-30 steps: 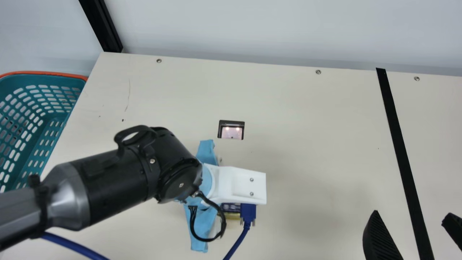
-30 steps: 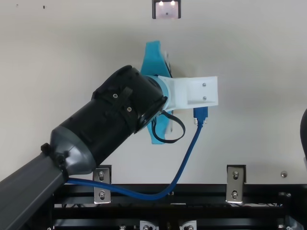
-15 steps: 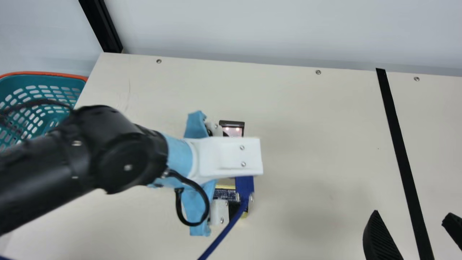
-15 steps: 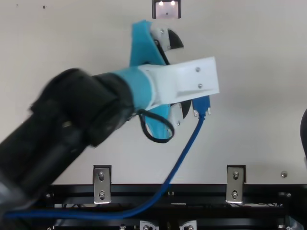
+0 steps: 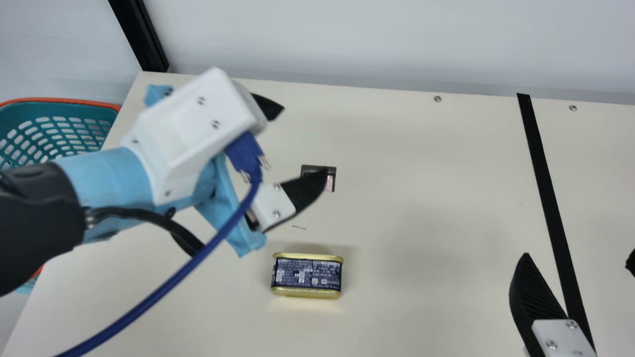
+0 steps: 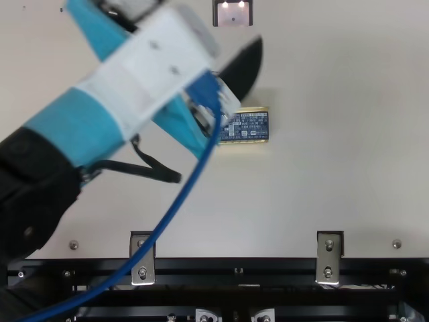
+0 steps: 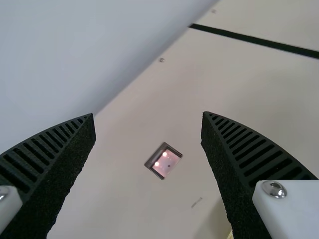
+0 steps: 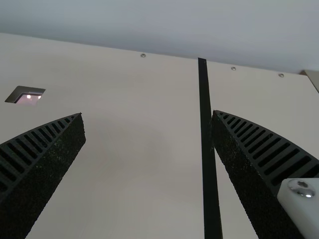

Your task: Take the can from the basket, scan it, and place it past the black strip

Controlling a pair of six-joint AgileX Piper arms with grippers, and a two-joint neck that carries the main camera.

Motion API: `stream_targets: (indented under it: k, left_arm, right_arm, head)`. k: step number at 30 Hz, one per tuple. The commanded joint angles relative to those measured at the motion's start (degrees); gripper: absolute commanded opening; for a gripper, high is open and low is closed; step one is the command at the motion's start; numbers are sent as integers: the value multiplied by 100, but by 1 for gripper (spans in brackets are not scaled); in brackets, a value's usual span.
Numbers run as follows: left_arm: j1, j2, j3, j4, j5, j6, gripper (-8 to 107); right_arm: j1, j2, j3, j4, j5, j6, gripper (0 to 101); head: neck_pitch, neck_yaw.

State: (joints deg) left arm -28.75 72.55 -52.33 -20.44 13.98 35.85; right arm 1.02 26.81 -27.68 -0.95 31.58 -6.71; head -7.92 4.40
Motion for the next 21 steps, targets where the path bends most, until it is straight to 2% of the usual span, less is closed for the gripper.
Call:
stream_targets:
  k: [1,10,21]
  left_arm:
    - [101,-133,201,13,-721,-294,90]
    - [643,-635,865,68,-1779,-1166,90]
    - [1517,-1160,1571,211,-2276,-2196,90]
  right_arm:
    - [112,208,-120,-47,-37,-30,101]
    - [607,982,-677,-24,-46,-377,101]
    - [917,1817,-1417,449,279,-1382,101]
  head:
    - [-25,-32]
    - [-25,-32]
    - [-25,-32]
